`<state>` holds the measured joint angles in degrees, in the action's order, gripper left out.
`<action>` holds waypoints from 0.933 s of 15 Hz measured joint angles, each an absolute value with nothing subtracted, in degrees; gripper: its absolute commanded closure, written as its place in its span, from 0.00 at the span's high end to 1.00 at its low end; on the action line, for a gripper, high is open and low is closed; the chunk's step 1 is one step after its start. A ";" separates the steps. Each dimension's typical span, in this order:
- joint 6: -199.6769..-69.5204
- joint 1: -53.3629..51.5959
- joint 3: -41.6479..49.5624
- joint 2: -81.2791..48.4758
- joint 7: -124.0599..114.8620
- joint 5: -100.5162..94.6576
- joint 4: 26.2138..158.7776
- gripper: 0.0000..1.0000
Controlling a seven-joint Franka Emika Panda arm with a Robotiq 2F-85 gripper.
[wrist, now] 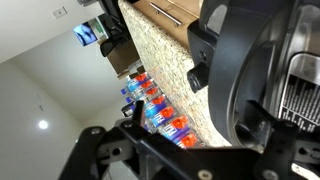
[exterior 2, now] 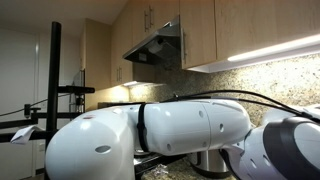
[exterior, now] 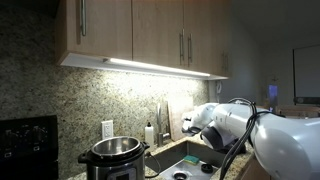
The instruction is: Remove the lid from the top of the electric cooker
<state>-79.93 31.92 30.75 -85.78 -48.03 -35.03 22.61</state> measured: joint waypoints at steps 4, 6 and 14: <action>-81.63 31.61 30.80 -85.72 -48.11 -35.03 21.24 1.00; -83.13 31.36 31.16 -85.46 -48.24 -35.03 20.98 1.00; -85.13 31.87 30.28 -81.35 -47.58 -31.52 20.82 1.00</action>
<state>-85.13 31.87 30.28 -81.35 -47.58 -31.52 20.82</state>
